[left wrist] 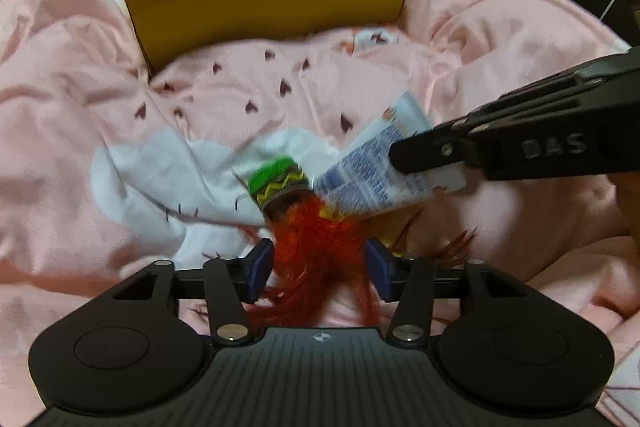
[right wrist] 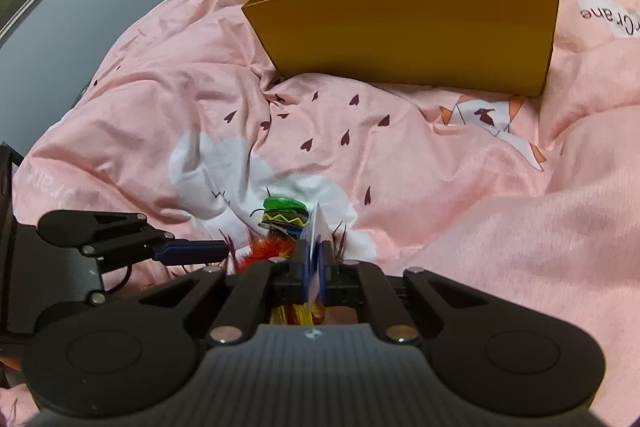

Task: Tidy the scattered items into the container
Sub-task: 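Lift the feather toy with the left tool while the right tool lifts the lotion tube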

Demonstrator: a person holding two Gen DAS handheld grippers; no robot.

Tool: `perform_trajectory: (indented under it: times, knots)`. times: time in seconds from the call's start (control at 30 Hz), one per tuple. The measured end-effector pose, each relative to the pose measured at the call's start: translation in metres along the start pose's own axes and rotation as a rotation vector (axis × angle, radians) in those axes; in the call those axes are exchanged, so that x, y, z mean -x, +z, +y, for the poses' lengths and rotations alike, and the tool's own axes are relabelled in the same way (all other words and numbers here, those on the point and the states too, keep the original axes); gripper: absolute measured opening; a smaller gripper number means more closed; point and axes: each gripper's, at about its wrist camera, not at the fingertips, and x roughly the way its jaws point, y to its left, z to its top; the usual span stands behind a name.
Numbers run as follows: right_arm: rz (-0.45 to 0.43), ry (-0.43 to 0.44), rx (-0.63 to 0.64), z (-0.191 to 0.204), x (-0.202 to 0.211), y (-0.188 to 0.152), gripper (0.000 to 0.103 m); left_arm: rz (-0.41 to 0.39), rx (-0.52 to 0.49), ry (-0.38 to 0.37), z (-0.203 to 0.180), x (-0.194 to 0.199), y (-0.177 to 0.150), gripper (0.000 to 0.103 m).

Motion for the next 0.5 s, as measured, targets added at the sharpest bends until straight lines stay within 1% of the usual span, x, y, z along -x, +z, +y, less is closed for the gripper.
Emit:
perform_trajectory:
  times: [0.03, 0.17, 0.2, 0.23, 0.27, 0.3, 0.33, 0.37, 0.4, 0.5]
  knots:
    - [0.002, -0.001, 0.0, 0.0, -0.001, -0.001, 0.009, 0.018, 0.005, 0.004, 0.001, -0.004, -0.001, 0.064]
    - [0.023, -0.002, -0.003, 0.0, -0.005, -0.004, 0.011, 0.081, 0.031, -0.007, 0.005, -0.021, -0.002, 0.064]
    - [0.027, -0.001, -0.004, 0.0, -0.006, -0.005, 0.011, 0.096, 0.041, -0.017, 0.007, -0.025, -0.003, 0.06]
    - [0.029, -0.002, -0.005, 0.0, -0.007, -0.006, 0.01, 0.111, 0.05, -0.028, 0.008, -0.028, -0.003, 0.054]
    - [0.028, -0.003, -0.005, 0.0, -0.007, -0.006, 0.009, 0.122, 0.057, -0.034, 0.009, -0.031, -0.003, 0.037]
    - [0.026, -0.005, -0.003, 0.0, -0.006, -0.006, 0.009, 0.128, 0.063, -0.034, 0.01, -0.032, -0.004, 0.026]
    - [0.023, -0.008, -0.001, 0.0, -0.005, -0.006, 0.009, 0.128, 0.069, -0.035, 0.011, -0.033, -0.005, 0.022]
    - [0.019, -0.009, 0.0, 0.0, -0.004, -0.007, 0.009, 0.121, 0.075, -0.039, 0.012, -0.031, -0.005, 0.011]
    - [0.014, -0.008, 0.001, 0.0, -0.003, -0.006, 0.009, 0.109, 0.082, -0.042, 0.013, -0.03, -0.006, 0.007]
    - [-0.012, -0.005, 0.0, -0.001, 0.002, -0.005, 0.008, 0.056, 0.103, -0.048, 0.017, -0.021, -0.007, 0.002]
